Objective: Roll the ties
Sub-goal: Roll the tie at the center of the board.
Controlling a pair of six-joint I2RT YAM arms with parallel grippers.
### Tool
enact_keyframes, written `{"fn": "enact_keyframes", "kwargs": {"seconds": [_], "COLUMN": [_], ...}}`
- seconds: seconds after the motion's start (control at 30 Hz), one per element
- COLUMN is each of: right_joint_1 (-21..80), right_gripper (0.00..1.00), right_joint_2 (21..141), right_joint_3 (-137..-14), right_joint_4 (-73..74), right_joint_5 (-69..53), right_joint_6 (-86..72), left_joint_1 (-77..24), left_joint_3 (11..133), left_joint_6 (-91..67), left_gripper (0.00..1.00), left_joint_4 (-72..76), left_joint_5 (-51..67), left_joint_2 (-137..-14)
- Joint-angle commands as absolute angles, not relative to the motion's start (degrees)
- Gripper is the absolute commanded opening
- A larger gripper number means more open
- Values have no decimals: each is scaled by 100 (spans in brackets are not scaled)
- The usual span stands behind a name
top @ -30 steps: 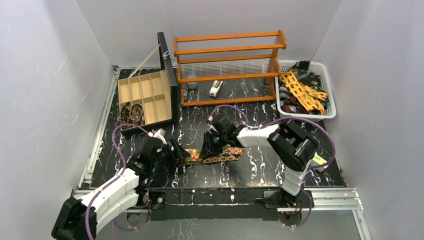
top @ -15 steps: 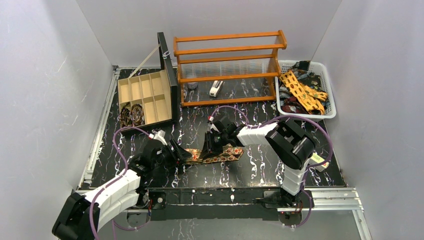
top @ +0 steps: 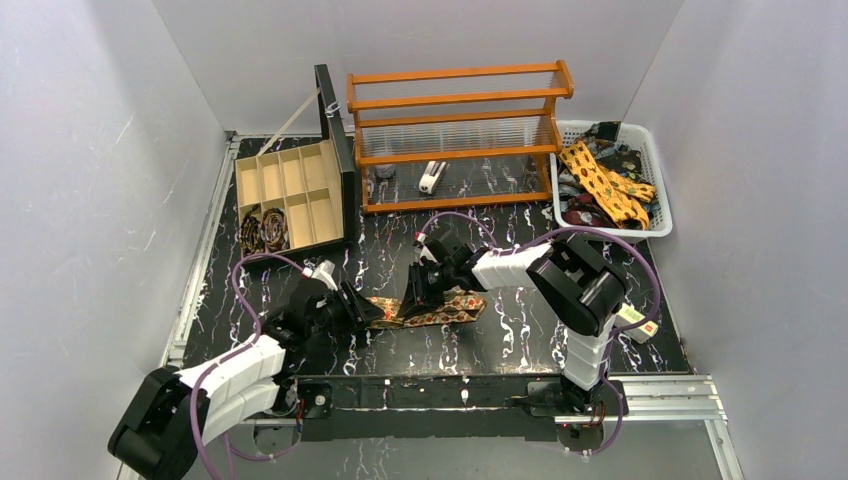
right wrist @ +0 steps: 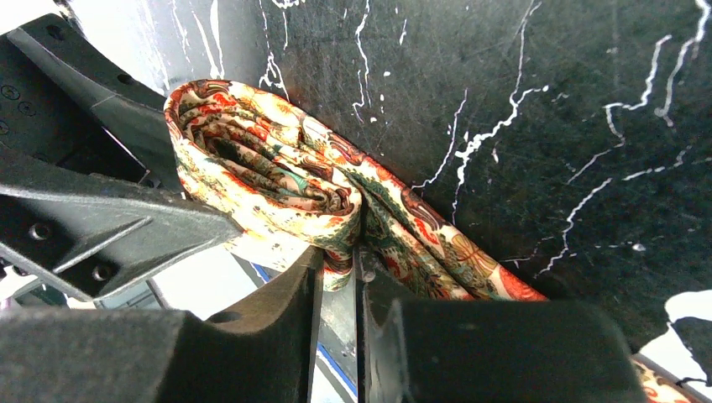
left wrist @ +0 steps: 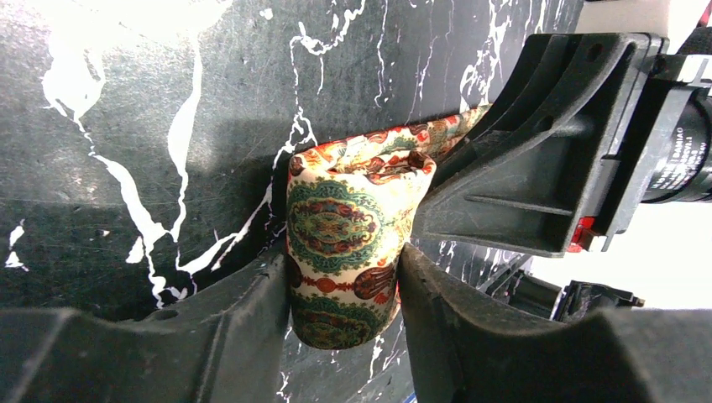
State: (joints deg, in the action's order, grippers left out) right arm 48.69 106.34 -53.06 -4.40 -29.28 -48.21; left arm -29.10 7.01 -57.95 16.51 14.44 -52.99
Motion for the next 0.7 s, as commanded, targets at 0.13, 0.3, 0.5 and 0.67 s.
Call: {"fn": "enact_keyframes", "kwargs": {"seconds": [0.13, 0.3, 0.5, 0.67], "right_joint_1": [4871, 4869, 4868, 4860], "right_gripper": [26, 37, 51, 52], "right_joint_2": [10890, 10723, 10027, 9642], "right_joint_3": [-5334, -5563, -5755, -5827], "right_joint_4": [-37, -36, -9, 706], "right_joint_5": [-2606, -2832, -2867, -2031], "right_joint_6": [-4627, -4425, -4211, -3740], "left_joint_1": [-2921, -2922, -2922, -2927], "left_joint_3": [832, 1245, 1510, 1771], "left_joint_6": [-5672, -5435, -5392, -5283], "left_gripper": [38, 36, 32, 32], "left_joint_4": [1331, 862, 313, -209], "left_joint_5": [1345, 1377, 1060, 810], "left_joint_2": [-5329, -5404, -5293, -5196]}}
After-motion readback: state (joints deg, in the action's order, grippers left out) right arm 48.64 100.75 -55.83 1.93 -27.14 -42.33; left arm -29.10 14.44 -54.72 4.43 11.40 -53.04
